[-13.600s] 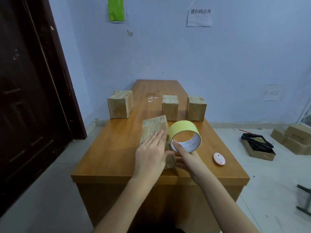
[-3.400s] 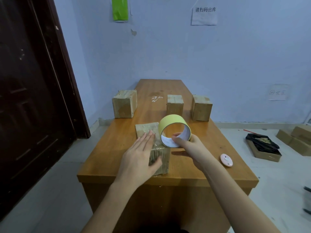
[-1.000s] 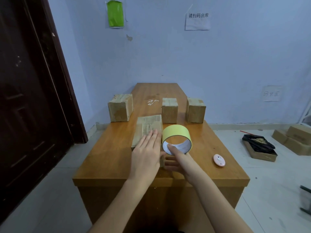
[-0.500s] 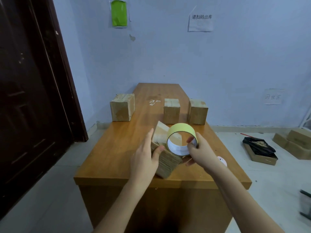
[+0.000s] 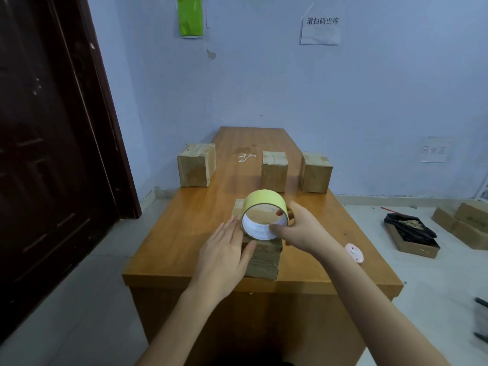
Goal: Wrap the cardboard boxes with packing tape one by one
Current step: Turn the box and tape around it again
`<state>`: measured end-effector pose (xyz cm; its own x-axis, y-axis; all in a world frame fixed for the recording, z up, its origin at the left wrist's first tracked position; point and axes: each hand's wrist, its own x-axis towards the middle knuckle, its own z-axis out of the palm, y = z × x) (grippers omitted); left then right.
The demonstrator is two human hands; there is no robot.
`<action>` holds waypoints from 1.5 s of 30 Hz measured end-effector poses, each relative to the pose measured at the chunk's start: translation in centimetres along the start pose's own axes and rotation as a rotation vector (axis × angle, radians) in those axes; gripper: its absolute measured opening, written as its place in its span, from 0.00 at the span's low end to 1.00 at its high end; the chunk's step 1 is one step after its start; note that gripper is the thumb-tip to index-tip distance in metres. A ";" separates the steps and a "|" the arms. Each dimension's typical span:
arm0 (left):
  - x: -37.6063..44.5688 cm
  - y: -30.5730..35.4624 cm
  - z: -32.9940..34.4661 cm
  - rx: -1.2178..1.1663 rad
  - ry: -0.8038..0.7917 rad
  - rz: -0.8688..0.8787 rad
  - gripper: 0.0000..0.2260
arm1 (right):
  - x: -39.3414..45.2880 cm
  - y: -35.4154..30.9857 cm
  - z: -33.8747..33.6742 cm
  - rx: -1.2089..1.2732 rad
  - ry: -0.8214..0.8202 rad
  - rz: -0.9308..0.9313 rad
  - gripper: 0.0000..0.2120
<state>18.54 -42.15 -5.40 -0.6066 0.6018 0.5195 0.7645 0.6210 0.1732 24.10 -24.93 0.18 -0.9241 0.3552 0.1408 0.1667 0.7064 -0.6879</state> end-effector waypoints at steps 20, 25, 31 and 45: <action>-0.5 -0.7 0.6 0.112 -0.005 0.021 0.29 | -0.1 2.0 -1.0 0.452 -0.087 0.127 0.04; -0.5 -0.7 0.2 0.101 -0.011 0.061 0.28 | -0.5 3.2 -2.9 0.621 -0.095 0.113 0.12; -0.3 -0.8 0.6 0.085 -0.018 0.046 0.28 | -1.2 3.4 -1.4 0.696 -0.023 0.211 0.14; -0.2 -0.7 0.4 0.103 -0.005 0.037 0.29 | -2.7 6.3 -0.4 0.943 0.071 0.326 0.08</action>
<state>18.02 -42.51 -6.01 -0.5797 0.6276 0.5197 0.7598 0.6467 0.0665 27.80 -21.18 -4.26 -0.8540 0.5026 -0.1343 0.0390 -0.1956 -0.9799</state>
